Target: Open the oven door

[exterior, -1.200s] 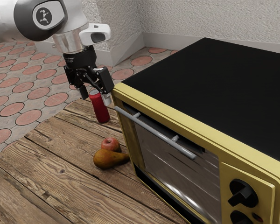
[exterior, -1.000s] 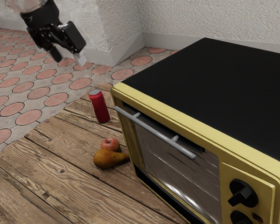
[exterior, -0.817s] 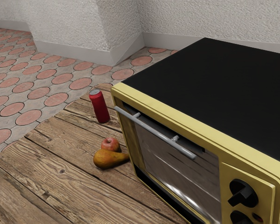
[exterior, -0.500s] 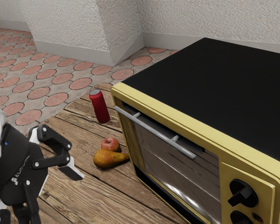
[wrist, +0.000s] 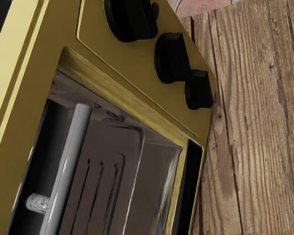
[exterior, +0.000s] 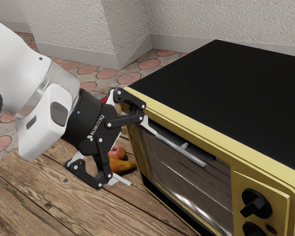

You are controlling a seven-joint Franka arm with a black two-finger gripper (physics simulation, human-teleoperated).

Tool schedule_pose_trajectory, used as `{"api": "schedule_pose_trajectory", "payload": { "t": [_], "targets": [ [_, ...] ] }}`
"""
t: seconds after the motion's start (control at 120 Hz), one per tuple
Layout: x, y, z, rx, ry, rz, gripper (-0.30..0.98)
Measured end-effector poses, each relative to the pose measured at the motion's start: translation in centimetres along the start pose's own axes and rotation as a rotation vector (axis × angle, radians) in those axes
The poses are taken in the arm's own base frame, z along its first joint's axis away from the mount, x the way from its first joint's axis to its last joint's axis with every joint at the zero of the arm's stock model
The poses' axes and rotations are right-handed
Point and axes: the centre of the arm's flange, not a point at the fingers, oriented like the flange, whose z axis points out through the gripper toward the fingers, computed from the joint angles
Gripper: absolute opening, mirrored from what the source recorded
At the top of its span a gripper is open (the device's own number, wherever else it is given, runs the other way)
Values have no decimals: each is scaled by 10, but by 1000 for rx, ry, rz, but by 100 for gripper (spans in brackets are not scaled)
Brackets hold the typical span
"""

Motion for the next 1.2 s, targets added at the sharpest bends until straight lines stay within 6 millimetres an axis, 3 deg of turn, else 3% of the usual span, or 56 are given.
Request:
{"api": "schedule_pose_trajectory", "payload": {
  "t": [0.142, 0.45, 0.975, 1.008, 1.058, 1.125, 1.2],
  "targets": [
    [-14, -6, 1, 5, 4, 89, 69],
    [-26, -31, 41, -58, 21, 236, 69],
    [-38, -29, 69, -105, 28, 372, 71],
    [-39, -21, 69, -109, 24, 377, 71],
    [-43, 4, 53, -89, 7, 384, 66],
    [-65, 63, 19, -31, -21, 367, 55],
    [-104, 180, -82, 201, -36, 319, 60]
  ]
}}
